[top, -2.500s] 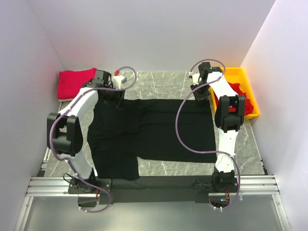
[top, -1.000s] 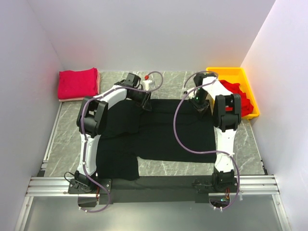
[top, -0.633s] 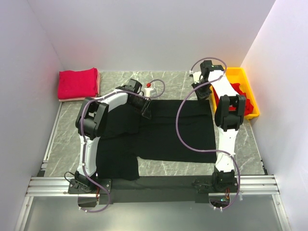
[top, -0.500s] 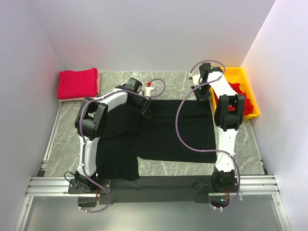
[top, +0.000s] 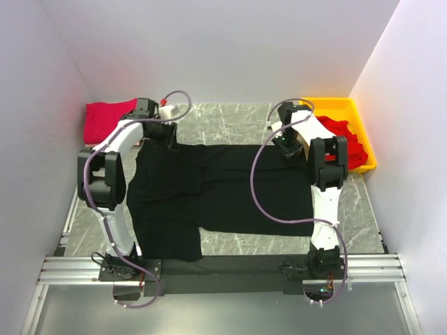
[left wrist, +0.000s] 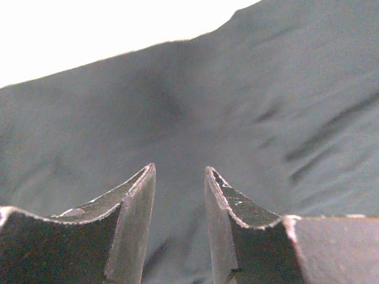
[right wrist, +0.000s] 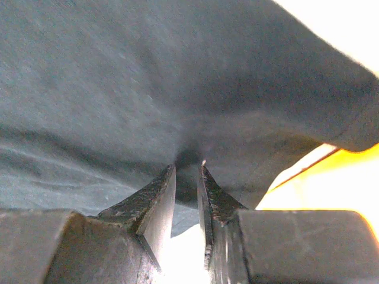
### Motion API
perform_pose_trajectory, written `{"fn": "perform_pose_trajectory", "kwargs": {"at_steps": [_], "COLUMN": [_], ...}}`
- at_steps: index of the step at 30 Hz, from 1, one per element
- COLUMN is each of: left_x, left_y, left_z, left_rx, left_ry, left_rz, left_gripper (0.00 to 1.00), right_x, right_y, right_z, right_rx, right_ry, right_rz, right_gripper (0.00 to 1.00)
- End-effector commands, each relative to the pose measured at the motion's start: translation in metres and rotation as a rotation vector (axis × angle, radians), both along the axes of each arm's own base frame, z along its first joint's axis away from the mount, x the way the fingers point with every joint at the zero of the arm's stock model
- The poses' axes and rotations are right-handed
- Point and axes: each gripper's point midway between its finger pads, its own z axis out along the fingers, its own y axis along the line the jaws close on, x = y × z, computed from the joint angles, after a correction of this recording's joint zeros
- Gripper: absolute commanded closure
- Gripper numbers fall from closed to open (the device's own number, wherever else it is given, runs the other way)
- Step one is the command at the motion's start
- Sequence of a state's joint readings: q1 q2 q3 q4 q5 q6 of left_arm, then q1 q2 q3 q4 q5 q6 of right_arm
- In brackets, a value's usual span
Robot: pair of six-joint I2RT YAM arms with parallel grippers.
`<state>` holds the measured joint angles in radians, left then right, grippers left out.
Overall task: Fold and stack the t-shirts
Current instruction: Fold the tshirt
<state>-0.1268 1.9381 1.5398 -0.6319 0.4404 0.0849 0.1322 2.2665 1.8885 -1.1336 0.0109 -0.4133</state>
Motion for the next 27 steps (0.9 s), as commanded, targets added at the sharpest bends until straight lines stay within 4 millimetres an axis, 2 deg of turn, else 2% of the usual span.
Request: {"fn": "perform_pose_trajectory", "kwargs": {"at_steps": [1,3,4,7,10,12,13,15,16,18,19,20,21,22,24,27], "left_x": [-0.032,-0.035,-0.035,-0.031,-0.022,-0.016,-0.007,0.002,0.014,0.025,0.037,0.042,0.057,0.062,0.074,0.1], "left_y": [0.031,0.043,0.046,0.051,0.05,0.05,0.049,0.048,0.047,0.046,0.045,0.044,0.043,0.043,0.047,0.058], "left_z": [-0.021,-0.031,-0.036,-0.054,-0.058,-0.067,-0.065,-0.075,-0.069,-0.079,-0.073,-0.08,-0.074,-0.081,-0.081,-0.067], "left_rx": [0.142,0.179,0.189,0.218,0.217,0.218,0.211,0.209,0.202,0.199,0.192,0.189,0.183,0.183,0.179,0.16], "left_ry": [0.103,0.127,0.134,0.17,0.178,0.198,0.184,0.197,0.17,0.164,0.134,0.137,0.096,0.101,0.079,0.004], "left_rz": [0.063,0.079,0.085,0.089,0.086,0.095,0.101,0.113,0.117,0.127,0.128,0.13,0.139,0.145,0.173,0.217], "left_gripper": [0.56,0.56,0.56,0.57,0.58,0.58,0.58,0.59,0.58,0.58,0.58,0.58,0.57,0.57,0.57,0.55], "right_x": [0.01,0.016,0.017,0.028,0.036,0.045,0.05,0.06,0.062,0.074,0.079,0.084,0.096,0.103,0.123,0.141], "right_y": [-0.004,-0.003,-0.005,-0.007,-0.006,-0.008,-0.009,-0.012,-0.013,-0.012,-0.013,-0.016,-0.016,-0.019,-0.017,-0.012], "right_z": [0.003,0.003,-0.004,-0.009,-0.011,-0.009,-0.013,-0.012,-0.015,-0.013,-0.014,-0.013,-0.013,-0.012,-0.003,0.011], "right_rx": [-0.08,-0.094,-0.106,-0.127,-0.122,-0.137,-0.146,-0.167,-0.176,-0.178,-0.192,-0.203,-0.209,-0.232,-0.223,-0.205], "right_ry": [-0.011,-0.011,0.002,-0.015,-0.028,-0.051,-0.058,-0.088,-0.091,-0.129,-0.143,-0.164,-0.21,-0.24,-0.326,-0.411], "right_rz": [0.021,0.022,0.024,0.03,0.038,0.039,0.041,0.042,0.041,0.038,0.037,0.035,0.029,0.019,0.001,-0.022], "right_gripper": [0.71,0.72,0.72,0.76,0.79,0.8,0.81,0.83,0.84,0.84,0.84,0.84,0.84,0.84,0.84,0.82]}}
